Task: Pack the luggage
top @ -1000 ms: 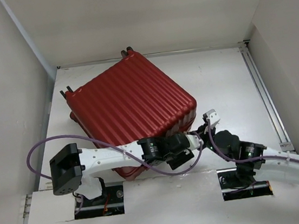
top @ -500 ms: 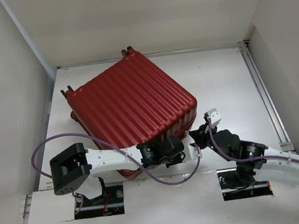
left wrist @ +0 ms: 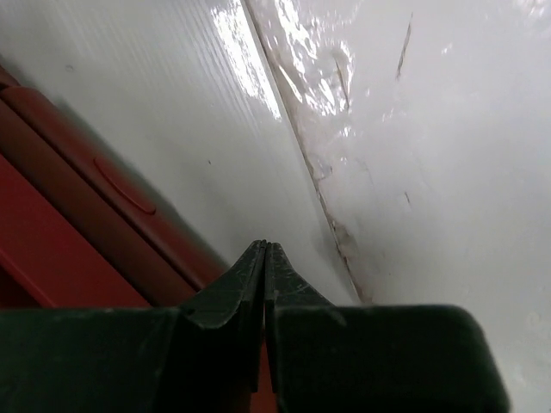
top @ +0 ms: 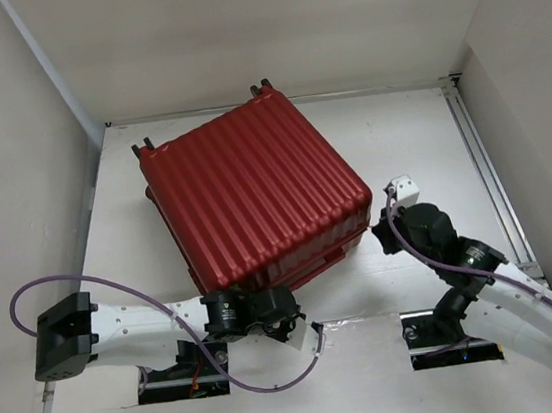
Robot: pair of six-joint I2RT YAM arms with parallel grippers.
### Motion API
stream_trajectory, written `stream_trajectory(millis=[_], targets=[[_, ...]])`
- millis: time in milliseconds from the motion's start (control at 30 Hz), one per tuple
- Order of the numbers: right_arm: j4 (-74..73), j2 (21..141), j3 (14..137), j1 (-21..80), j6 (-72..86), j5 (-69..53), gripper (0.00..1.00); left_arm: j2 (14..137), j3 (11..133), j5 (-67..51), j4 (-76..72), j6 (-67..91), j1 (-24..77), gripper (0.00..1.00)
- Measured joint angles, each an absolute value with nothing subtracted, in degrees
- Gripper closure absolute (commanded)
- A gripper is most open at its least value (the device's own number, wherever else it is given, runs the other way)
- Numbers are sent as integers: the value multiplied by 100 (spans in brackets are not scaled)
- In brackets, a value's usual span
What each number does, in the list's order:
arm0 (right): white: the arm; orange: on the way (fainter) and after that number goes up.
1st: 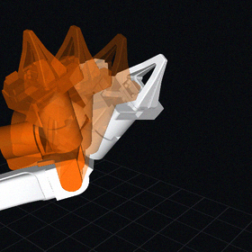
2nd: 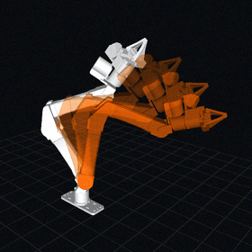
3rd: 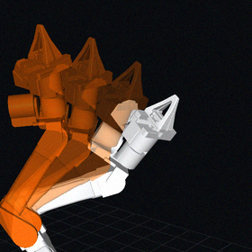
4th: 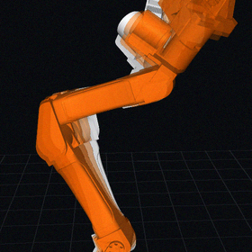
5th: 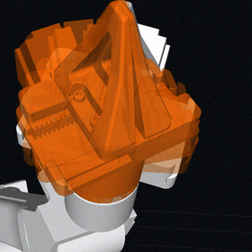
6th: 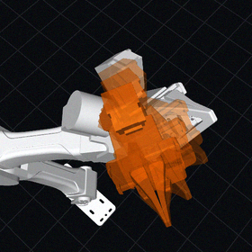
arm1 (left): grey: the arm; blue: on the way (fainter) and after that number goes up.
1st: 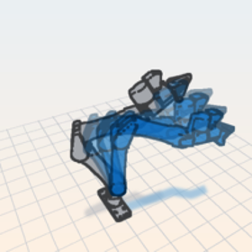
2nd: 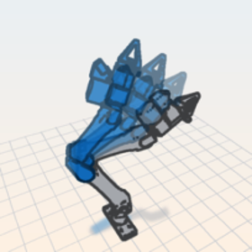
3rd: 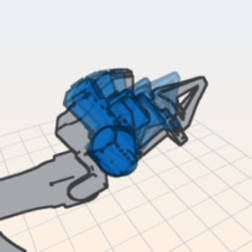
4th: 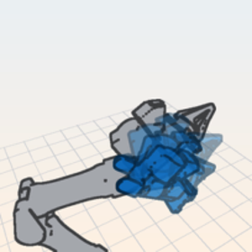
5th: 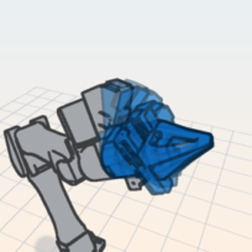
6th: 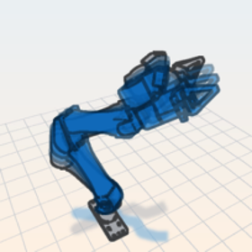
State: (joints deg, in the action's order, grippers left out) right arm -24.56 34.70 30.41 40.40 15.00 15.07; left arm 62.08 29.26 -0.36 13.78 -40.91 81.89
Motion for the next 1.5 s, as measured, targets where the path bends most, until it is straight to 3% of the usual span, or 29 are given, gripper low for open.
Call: stream_trajectory(millis=[433,467,500,567,633,767,1167,1333,1400,1467,1500], targets=[[-1570,4676,3330,2908,91,82,100,5791,3151,-150,2519,-4189,8005,100],[-1516,4722,3336,2867,-32,-32,100,5684,3269,-139,2576,-4032,7990,91],[-1452,4753,3336,2836,-113,-110,100,5607,3479,-108,2558,-3841,7988,60],[-1306,4799,3321,2790,-187,-217,100,5693,4001,14,2386,-3505,7988,43],[-1199,4799,3293,2775,-217,-281,100,6003,4560,375,2001,-3081,7988,37],[-1079,4628,3175,2770,-215,-311,100,6845,5188,1144,1385,-2477,7977,36],[-904,4163,2899,2773,-189,-405,100,8965,5819,2596,2150,-718,8108,39],[-871,4069,2823,2773,-163,-419,100,9157,5964,2775,2202,-307,8165,41],[-860,4025,2799,2773,-152,-421,100,9236,5979,2847,2189,-266,8165,65],[-862,4012,2788,2773,-145,-416,100,9319,5981,3011,2134,-349,8101,98],[-867,4021,2788,2770,-143,-414,100,9325,5972,3096,2093,-416,8049,100]])
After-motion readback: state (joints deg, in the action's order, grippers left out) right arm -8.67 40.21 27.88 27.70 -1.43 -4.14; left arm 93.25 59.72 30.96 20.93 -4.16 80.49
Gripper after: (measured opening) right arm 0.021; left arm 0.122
